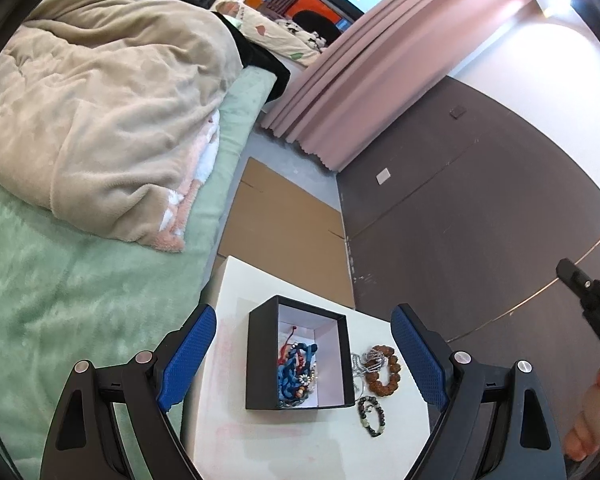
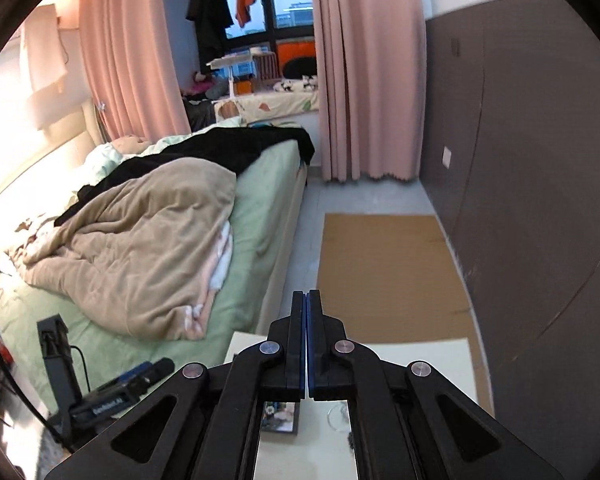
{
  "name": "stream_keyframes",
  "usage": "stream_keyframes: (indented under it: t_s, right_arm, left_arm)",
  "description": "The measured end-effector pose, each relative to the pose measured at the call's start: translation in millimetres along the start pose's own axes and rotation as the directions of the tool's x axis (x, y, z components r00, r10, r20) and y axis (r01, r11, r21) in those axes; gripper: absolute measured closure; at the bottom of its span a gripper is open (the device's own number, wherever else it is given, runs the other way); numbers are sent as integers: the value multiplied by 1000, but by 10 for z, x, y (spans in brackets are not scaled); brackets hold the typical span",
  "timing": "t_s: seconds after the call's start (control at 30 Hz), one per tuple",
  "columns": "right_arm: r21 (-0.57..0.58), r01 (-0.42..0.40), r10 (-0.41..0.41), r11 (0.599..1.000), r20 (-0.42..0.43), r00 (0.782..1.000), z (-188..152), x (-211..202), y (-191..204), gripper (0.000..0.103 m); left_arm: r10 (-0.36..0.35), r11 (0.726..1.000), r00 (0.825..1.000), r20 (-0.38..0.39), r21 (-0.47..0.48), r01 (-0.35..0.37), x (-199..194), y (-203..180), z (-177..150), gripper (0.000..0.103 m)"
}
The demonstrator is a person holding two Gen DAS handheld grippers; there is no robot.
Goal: Organize jewelry
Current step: 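Carry the silver chain over the black box and open the right gripper, then grasp the silver skull pendant beside the brown bracelet with the right gripper, then carry the silver pendant into the black box and open the right gripper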
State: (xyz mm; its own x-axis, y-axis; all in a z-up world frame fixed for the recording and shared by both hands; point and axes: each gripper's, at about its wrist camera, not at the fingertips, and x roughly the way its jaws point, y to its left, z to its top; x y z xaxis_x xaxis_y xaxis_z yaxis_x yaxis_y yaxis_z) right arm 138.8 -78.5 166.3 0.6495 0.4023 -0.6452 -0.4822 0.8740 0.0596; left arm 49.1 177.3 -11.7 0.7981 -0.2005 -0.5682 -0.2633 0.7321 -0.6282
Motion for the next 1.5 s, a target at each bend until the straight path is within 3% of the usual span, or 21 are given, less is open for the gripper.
stream_keyframes:
  t_s: [0.13,0.2,0.23,0.27,0.47,0.77,0.9,0.97,1.0,1.27,1.5]
  right_arm:
    - [34,44,-40,998,-107,993,-154,306,-95,99]
    - [45,75,-66,996,-164,984,-320,506,-188,71]
    - [58,78,-66,995,-185,980,-421,619,-253,52]
    - [68,83,-68,994,-205,976,-528,738,-318,48]
    - [76,129,-96,989,-343,935,-1007,1349,-597,49]
    - [-8,180,-166,984,-428,888,-1299,1930,-692,50]
    - [-36,212,-203,977,-476,856,-1398,2096,-733,67]
    - [-55,231,-228,971,-490,842,-1457,2138,-753,83]
    - [-64,238,-238,969,-492,837,-1481,2136,-760,84]
    - [0,231,-209,973,-423,882,-1401,1806,-911,87]
    - [27,231,-209,973,-329,921,-1063,1356,-914,87]
  left_arm:
    - [0,1000,1000,3,4,0,-23,4,0,14]
    - [2,1000,1000,4,4,-2,-38,9,-2,14]
    - [3,1000,1000,5,4,-3,-43,13,-2,14]
    - [4,1000,1000,6,5,-4,-50,16,-1,14]
    - [13,1000,1000,5,11,-13,-44,10,-7,14]
    - [18,1000,1000,0,15,-18,-5,2,5,14]
    - [19,1000,1000,0,14,-19,-2,1,6,14]
    - [19,1000,1000,0,12,-19,3,0,8,14]
    - [19,1000,1000,0,10,-19,8,1,12,14]
    - [6,1000,1000,-4,8,-6,4,8,21,14]
    - [3,1000,1000,-4,5,-3,0,16,23,14]
